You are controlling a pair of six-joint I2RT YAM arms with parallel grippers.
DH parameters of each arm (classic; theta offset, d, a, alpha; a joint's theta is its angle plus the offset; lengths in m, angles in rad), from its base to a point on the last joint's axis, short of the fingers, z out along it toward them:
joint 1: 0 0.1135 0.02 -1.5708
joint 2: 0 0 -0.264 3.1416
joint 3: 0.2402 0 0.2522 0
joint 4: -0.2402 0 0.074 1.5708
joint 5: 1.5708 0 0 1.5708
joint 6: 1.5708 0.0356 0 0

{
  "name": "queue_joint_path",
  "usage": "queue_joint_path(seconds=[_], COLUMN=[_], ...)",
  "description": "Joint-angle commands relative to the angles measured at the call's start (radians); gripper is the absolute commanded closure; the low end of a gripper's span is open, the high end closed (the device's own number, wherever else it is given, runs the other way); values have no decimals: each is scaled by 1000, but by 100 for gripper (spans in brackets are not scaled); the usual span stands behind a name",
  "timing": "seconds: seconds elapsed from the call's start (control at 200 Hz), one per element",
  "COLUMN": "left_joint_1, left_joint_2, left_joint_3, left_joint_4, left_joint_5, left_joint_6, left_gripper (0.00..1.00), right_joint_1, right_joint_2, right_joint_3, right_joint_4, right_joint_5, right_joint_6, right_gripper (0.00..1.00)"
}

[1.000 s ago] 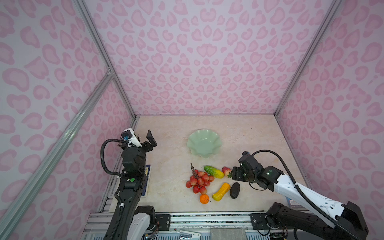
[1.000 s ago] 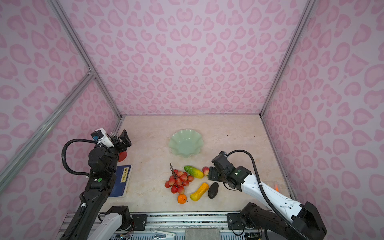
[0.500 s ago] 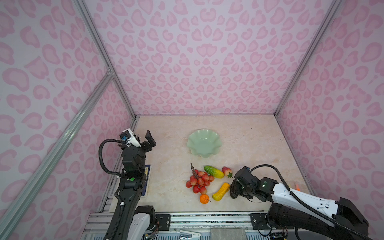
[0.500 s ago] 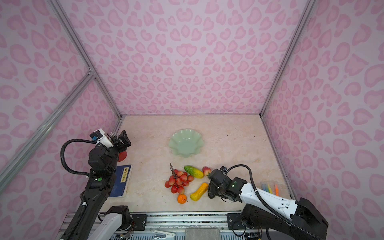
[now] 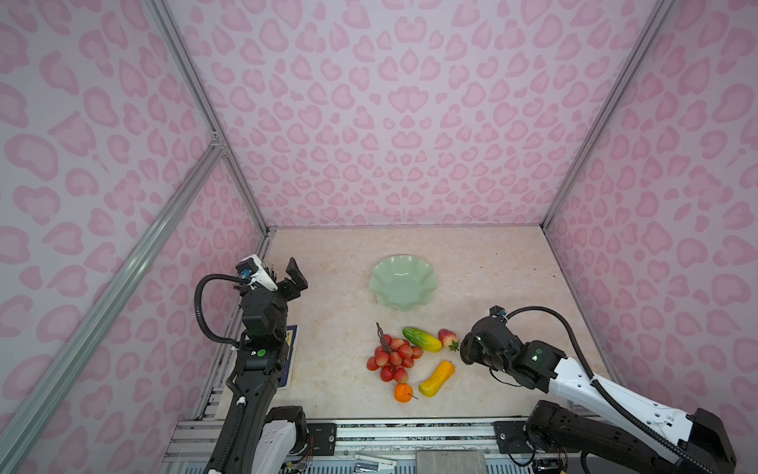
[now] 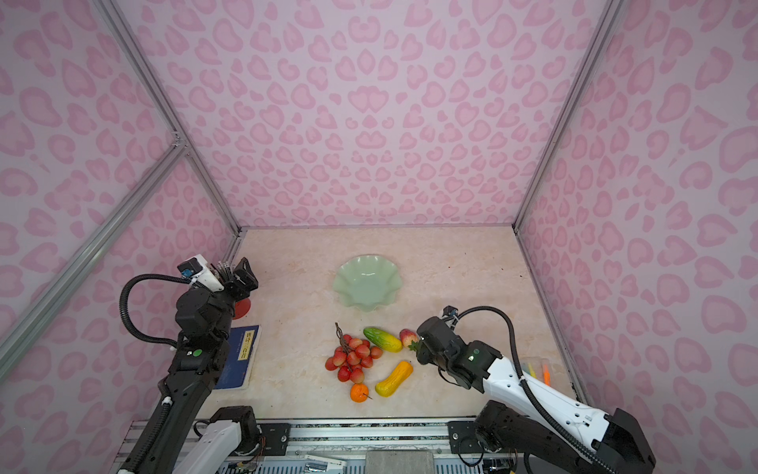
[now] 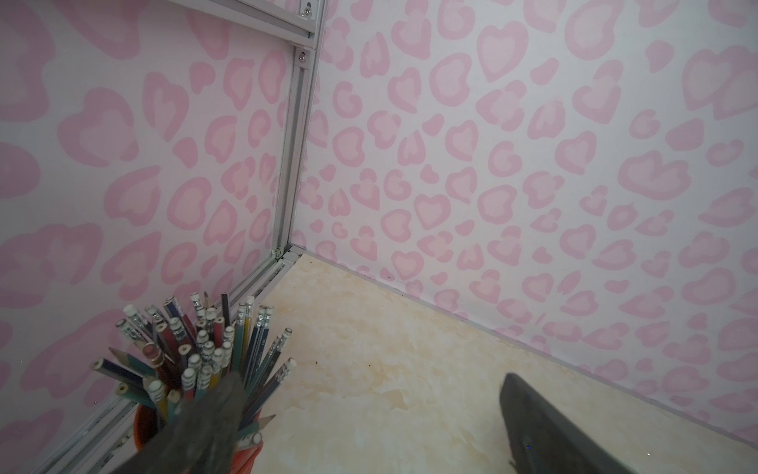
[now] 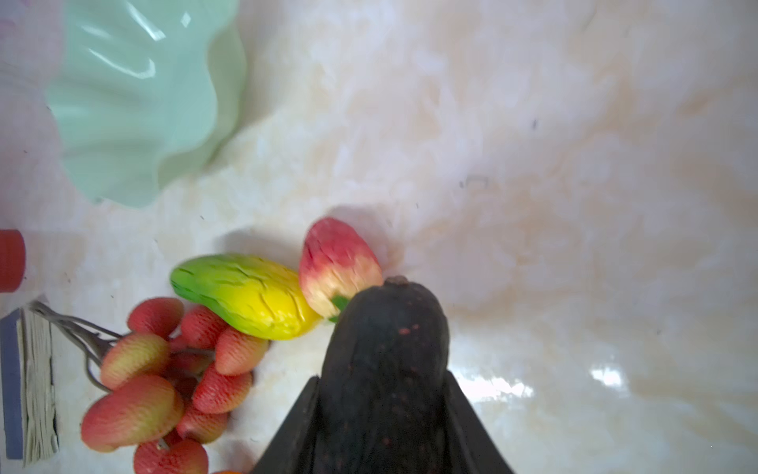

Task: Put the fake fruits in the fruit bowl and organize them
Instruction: 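Release the avocado in the green bowl with right gripper while left arm reaches out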

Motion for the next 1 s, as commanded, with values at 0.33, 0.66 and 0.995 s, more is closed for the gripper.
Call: queue_joint_path(seconds=[0.33,0.66,0.995], left_joint_1=[8,15,18], left_joint_2=[-8,-23,-20], left_joint_3=[18,23,31], left_joint_4=[-14,-27,-54], left_joint_5=[-48,-60,-41], left_joint_6=[-1,6,6], left_gripper=[2,2,2], right_joint_1=[-53,-132,-140], right_joint_2=[701,1101,1315], right_joint_3=[677,982,1137], right_joint_4=[171,174,95], right_joint_5=[-53,-198,-233], right_joint_6=[-511,-580,-599], right_gripper=[66,64,47])
